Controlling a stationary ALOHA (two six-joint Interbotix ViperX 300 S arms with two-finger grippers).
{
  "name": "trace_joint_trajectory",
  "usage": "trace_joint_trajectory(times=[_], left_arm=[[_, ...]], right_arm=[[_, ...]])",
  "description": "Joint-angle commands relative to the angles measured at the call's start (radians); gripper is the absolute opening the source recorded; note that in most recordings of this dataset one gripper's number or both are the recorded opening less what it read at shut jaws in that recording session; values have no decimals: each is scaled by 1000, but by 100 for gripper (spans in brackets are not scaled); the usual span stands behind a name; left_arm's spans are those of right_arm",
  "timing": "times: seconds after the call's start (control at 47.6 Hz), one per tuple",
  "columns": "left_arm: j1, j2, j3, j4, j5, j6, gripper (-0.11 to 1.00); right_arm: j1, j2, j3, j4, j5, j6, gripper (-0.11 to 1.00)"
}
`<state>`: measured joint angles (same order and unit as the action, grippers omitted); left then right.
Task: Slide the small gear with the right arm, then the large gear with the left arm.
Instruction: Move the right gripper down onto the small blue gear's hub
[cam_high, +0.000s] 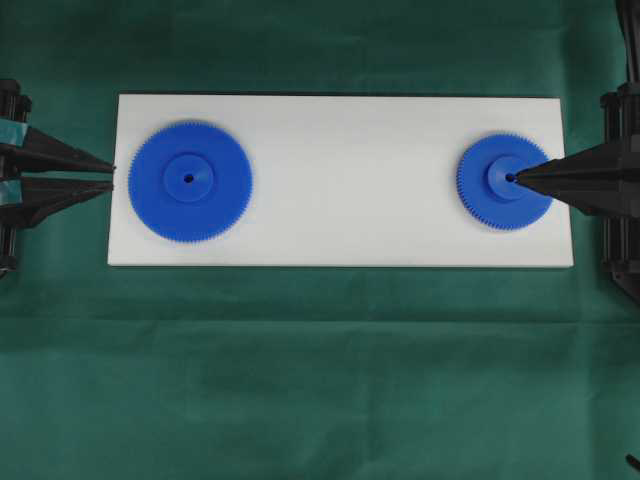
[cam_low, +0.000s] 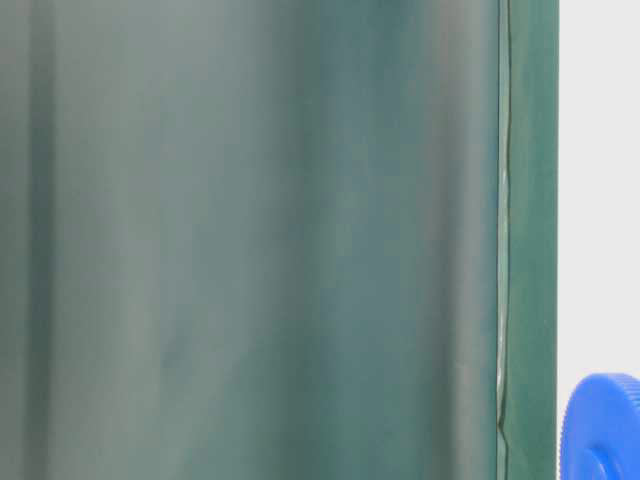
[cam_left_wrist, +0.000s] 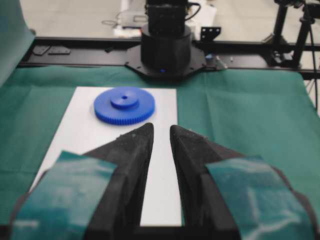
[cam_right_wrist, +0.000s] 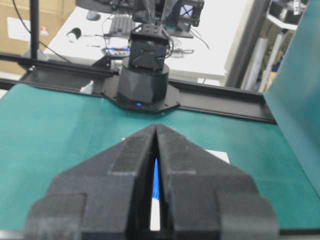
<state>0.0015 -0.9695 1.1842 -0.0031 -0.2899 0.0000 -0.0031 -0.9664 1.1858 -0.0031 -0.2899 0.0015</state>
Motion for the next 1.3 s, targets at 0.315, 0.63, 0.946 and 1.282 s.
trace_joint_trajectory(times=[0.315, 0.63, 0.946, 1.282], left_arm=[[-2, -51, 0, -17, -14, -3, -1], [67, -20, -25, -20, 86, -6, -1], [150, 84, -84, -21, 250, -17, -1], [190, 232, -152, -20, 393, -21, -1]], right_arm=[[-28, 8, -12, 0, 0, 12, 50], [-140, 8, -48, 5, 198, 69, 50], [-258, 9, -80, -3, 492, 186, 50], [-322, 12, -72, -14, 657, 236, 50]])
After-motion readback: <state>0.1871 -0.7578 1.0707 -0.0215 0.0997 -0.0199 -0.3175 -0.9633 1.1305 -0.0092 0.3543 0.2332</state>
